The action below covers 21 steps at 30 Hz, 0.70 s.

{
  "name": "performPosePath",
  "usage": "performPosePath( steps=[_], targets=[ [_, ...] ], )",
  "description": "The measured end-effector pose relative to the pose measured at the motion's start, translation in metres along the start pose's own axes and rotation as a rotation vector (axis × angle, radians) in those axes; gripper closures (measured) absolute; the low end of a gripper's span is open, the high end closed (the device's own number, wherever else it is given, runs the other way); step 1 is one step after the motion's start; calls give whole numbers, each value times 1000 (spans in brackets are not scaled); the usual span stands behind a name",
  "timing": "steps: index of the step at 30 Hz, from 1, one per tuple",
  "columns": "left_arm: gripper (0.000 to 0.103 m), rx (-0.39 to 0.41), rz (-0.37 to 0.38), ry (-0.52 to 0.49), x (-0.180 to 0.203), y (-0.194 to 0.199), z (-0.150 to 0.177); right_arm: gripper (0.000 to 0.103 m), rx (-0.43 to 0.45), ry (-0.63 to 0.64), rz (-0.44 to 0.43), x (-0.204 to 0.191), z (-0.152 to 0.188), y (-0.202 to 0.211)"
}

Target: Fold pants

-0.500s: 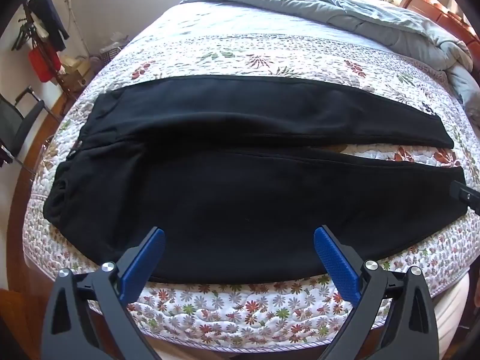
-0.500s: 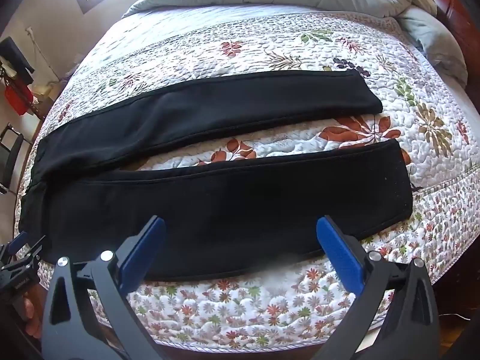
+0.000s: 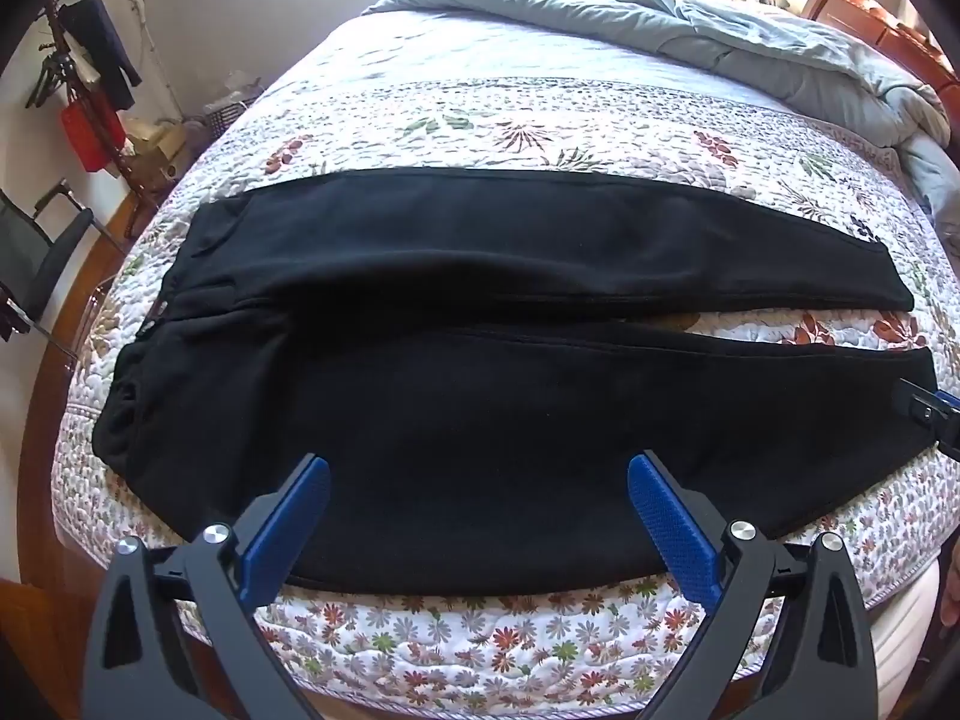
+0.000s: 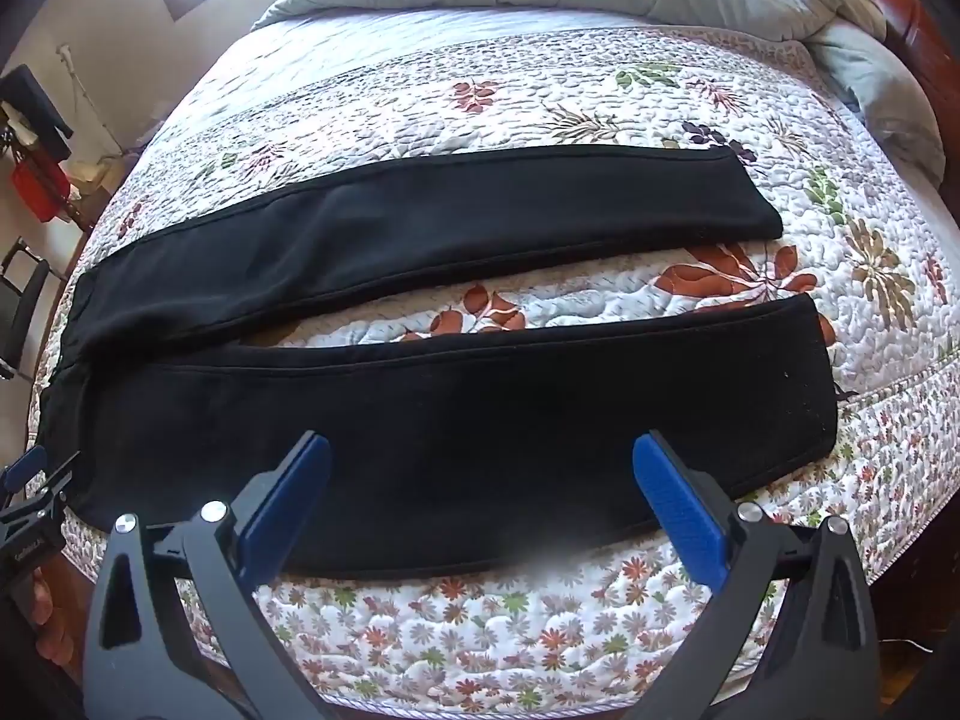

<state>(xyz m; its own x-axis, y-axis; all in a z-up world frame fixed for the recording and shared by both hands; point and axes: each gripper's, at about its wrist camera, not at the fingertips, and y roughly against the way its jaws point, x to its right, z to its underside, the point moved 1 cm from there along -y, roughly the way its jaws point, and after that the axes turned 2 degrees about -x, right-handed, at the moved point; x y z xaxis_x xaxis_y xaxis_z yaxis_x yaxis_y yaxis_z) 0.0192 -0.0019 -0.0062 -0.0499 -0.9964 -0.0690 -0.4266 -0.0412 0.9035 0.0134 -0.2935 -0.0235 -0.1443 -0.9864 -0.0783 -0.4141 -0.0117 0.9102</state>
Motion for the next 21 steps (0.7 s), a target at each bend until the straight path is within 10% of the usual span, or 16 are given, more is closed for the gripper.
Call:
performPosePath(
  steps=[21],
  targets=[
    [4, 14, 20, 5, 4, 5, -9, 3, -2, 19, 8, -5, -1, 1]
  ],
)
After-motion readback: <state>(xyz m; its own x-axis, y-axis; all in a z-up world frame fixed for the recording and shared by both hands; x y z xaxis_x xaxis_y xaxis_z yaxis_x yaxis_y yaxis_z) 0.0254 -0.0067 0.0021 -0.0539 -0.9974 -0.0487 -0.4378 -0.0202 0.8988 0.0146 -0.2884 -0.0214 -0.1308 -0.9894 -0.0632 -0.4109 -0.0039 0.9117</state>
